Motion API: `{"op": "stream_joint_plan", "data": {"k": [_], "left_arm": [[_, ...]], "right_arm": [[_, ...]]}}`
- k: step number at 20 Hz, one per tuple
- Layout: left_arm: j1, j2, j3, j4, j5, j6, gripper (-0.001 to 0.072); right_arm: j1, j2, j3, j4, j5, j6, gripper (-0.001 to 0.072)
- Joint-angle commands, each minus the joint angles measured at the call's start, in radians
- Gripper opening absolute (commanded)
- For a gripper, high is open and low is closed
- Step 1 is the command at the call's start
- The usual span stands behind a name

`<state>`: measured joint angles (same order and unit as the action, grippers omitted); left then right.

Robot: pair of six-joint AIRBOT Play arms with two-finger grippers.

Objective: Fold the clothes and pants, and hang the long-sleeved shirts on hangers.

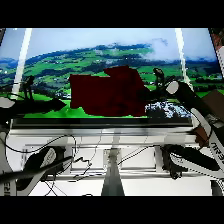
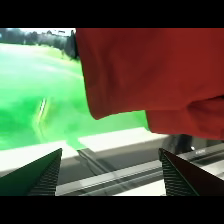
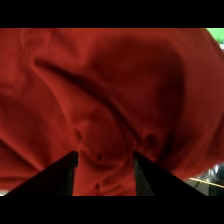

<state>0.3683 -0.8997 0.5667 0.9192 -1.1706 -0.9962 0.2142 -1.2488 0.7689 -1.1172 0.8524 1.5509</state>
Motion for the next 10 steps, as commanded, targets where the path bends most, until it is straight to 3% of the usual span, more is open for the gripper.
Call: {"op": "stream_joint_plan", "data": {"k": [1, 2, 3, 4, 10], "left_arm": [[0.001, -0.08, -0.003, -0.003, 0.009, 0.001, 0.0694], [0.001, -0.103, -0.003, -0.008, 0.011, 0.001, 0.0693], [-0.001, -0.124, -0.003, -0.007, 0.015, 0.001, 0.0694], [-0.005, -0.141, -0.003, -0.007, 0.02, 0.002, 0.0694], [-0.12, -0.209, -0.003, -0.007, 0.161, 0.027, 0.0693]], "right_arm": [[0.019, -0.055, -0.006, 0.021, -0.063, 0.002, 0.0377], [0.019, -0.059, -0.006, 0.023, -0.07, 0.002, 0.0332], [0.019, -0.059, -0.005, 0.021, -0.084, 0.002, 0.0194], [0.019, -0.059, 0.006, 0.021, -0.085, 0.001, 0.0007], [0.019, -0.031, 0.129, 0.021, -0.074, -0.001, 0.0014]]}}
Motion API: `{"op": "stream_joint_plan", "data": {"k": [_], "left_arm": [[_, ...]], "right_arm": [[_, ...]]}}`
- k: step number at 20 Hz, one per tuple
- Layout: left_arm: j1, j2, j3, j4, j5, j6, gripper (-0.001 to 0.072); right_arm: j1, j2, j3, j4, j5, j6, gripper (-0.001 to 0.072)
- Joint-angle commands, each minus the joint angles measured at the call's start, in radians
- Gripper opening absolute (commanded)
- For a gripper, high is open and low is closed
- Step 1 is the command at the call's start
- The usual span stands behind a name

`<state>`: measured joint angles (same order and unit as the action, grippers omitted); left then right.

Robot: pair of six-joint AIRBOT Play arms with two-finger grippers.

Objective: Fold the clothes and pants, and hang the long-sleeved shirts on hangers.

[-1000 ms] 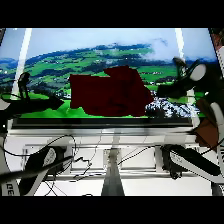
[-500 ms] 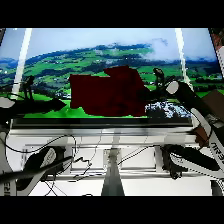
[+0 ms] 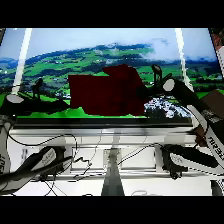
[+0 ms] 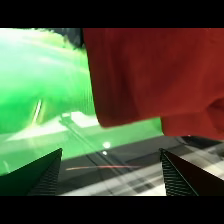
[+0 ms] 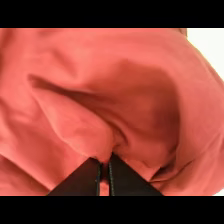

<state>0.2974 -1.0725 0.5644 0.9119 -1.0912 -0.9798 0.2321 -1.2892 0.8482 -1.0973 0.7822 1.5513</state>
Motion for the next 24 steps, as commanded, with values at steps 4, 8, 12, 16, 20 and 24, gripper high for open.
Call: {"op": "stream_joint_plan", "data": {"k": [4, 8, 12, 16, 20, 24], "left_arm": [[-0.135, -0.11, 0.0, 0.0, 0.178, 0.011, 0.061], [-0.227, -0.15, 0.003, 0.0, 0.268, 0.011, 0.0144], [-0.23, -0.143, 0.081, 0.001, 0.321, 0.011, 0.0022], [-0.176, -0.047, 0.321, 0.0, 0.318, 0.01, 0.0022], [-0.123, 0.117, 0.568, 0.0, 0.389, 0.01, 0.0022], [-0.096, 0.323, 0.628, 0.001, 0.618, 0.011, 0.0022]], "right_arm": [[0.001, 0.01, 0.11, 0.001, 0.012, -0.001, 0.0014], [0.001, 0.011, 0.182, 0.0, 0.035, -0.001, 0.0014], [-0.003, 0.034, 0.328, -0.087, 0.092, -0.001, 0.0014], [-0.004, 0.116, 0.493, -0.23, 0.096, -0.001, 0.0014], [-0.027, 0.226, 0.631, -0.294, 0.095, -0.001, 0.0014], [-0.046, 0.36, 0.696, -0.296, 0.096, -0.002, 0.0014]]}}
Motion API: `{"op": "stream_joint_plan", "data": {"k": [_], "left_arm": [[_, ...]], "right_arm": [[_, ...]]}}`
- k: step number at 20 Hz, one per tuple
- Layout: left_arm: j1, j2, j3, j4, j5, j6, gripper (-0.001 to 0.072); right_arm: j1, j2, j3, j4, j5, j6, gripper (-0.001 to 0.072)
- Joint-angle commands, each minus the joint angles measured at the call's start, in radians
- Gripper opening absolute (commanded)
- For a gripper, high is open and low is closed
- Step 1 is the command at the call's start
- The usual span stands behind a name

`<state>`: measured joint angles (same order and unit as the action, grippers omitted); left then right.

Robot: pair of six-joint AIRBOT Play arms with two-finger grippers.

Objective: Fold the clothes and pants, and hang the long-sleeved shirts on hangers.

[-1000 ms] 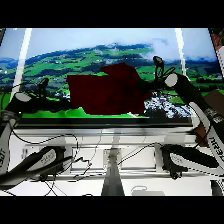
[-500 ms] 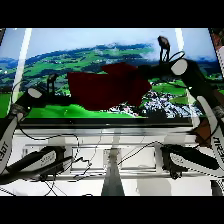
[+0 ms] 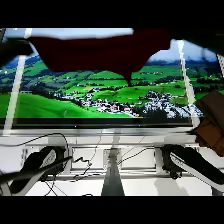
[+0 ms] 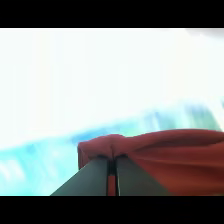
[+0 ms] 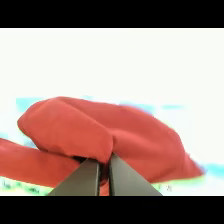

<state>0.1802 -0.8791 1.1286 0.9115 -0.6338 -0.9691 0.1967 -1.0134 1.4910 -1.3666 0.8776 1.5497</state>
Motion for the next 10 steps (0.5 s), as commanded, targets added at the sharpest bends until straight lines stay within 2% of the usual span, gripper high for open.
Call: {"op": "stream_joint_plan", "data": {"k": [1, 5, 8, 10], "left_arm": [[0.023, 0.175, 0.064, 0.002, 0.201, 0.0, 0.0022], [0.023, 0.31, 0.063, 0.002, 0.224, 0.0, 0.0022], [0.023, 0.369, 0.063, 0.001, 0.117, -0.001, 0.0022], [0.023, 0.385, 0.063, 0.007, 0.0, -0.051, 0.0022]], "right_arm": [[-0.011, 0.123, 0.056, -0.022, 0.0, 0.0, 0.0014], [-0.011, 0.259, 0.056, -0.013, 0.072, 0.001, 0.0013], [-0.011, 0.333, 0.056, 0.037, 0.159, 0.001, 0.0014], [-0.011, 0.353, 0.056, 0.037, 0.197, 0.002, 0.0013]]}}
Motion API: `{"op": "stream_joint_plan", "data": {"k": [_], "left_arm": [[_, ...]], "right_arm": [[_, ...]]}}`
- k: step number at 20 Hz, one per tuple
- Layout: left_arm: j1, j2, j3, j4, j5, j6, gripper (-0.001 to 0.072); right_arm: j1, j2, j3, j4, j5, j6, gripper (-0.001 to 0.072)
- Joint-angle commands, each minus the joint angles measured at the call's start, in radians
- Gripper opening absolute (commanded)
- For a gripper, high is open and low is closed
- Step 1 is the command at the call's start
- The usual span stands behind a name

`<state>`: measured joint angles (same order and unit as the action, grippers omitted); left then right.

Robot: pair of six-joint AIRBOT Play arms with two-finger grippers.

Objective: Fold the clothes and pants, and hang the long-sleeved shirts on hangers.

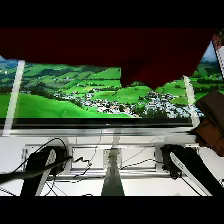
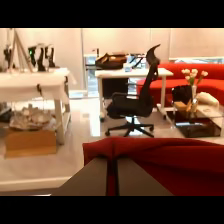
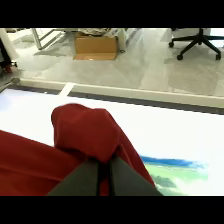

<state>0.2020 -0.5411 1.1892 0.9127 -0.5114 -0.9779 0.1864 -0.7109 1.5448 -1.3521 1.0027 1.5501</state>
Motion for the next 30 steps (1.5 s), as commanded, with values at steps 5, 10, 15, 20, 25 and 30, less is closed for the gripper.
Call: {"op": "stream_joint_plan", "data": {"k": [5, 10, 15, 20, 25, 30], "left_arm": [[0.0, -0.039, -0.069, 0.075, -0.398, -0.232, 0.0022], [-0.007, -0.31, -0.232, 0.066, -0.341, -0.23, 0.0022], [-0.007, -0.677, -0.237, -0.222, -0.115, -0.175, 0.0023], [-0.007, -0.827, -0.236, -0.48, 0.051, 0.011, 0.0416], [0.048, -0.801, -0.236, -0.463, 0.012, 0.119, 0.0662], [0.165, -0.788, -0.236, -0.277, -0.232, 0.099, 0.0655]], "right_arm": [[0.0, -0.062, -0.08, -0.002, 0.122, 0.001, 0.0013], [0.0, -0.39, -0.185, -0.023, 0.023, 0.001, 0.0014], [0.0, -0.758, -0.185, -0.004, -0.338, 0.012, 0.0014], [-0.016, -0.856, -0.185, -0.011, -0.504, 0.11, 0.0489], [-0.191, -0.854, -0.171, -0.022, -0.187, 0.109, 0.0454], [-0.412, -0.862, -0.237, 0.083, 0.125, -0.069, 0.0388]]}}
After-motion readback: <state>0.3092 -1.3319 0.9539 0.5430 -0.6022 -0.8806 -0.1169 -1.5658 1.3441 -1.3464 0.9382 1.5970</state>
